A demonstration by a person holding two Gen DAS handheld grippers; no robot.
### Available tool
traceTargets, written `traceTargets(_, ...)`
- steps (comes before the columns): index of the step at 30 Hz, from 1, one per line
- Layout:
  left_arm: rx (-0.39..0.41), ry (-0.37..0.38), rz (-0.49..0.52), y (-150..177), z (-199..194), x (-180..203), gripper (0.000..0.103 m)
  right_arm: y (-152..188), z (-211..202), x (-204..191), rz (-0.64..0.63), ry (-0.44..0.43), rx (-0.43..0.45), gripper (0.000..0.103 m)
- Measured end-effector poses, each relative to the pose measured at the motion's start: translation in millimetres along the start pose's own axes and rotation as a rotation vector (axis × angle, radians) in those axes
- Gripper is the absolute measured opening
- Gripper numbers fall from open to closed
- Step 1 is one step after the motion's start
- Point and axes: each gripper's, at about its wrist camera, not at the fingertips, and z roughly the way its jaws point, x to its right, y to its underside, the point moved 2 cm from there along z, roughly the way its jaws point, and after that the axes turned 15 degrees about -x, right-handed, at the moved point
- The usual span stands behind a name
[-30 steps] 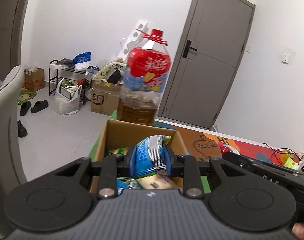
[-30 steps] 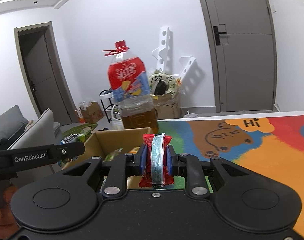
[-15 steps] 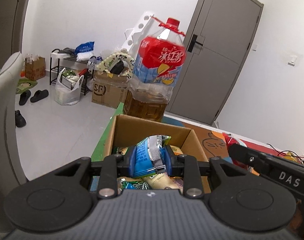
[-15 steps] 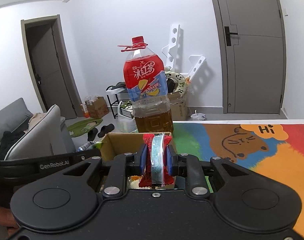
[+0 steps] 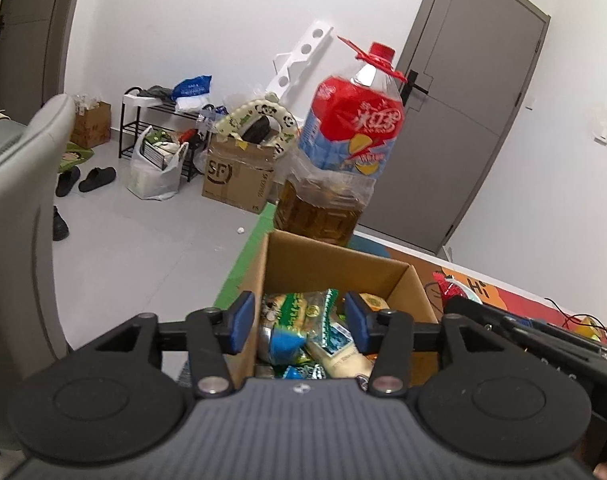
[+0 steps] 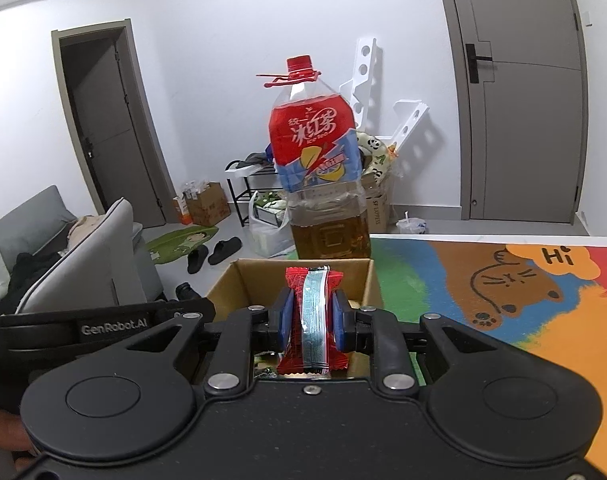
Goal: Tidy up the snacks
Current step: 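Carry both packets over the cardboard box and open both tools to release them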
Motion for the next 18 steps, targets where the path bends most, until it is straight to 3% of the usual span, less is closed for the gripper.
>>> traceTargets(6, 0.010, -0.032, -0.016, 1.9, -10.1, -9.1, 0.065, -0.6, -2.8, -13.7, -0.027, 0.002, 0.007, 0.027)
traceTargets(8, 0.012, -0.038, -0.020, 3.7, -12.1, -10.4, 0.074, 0.2, -5.8, -14.4, -0.022, 0.010, 0.014, 0.042)
traceTargets(18, 0.018, -0.028, -0.013, 20.0, -25.7, -2.0, 0.090, 17.4, -31.5, -6.4, 0.026, 0.059, 0.037, 0.071)
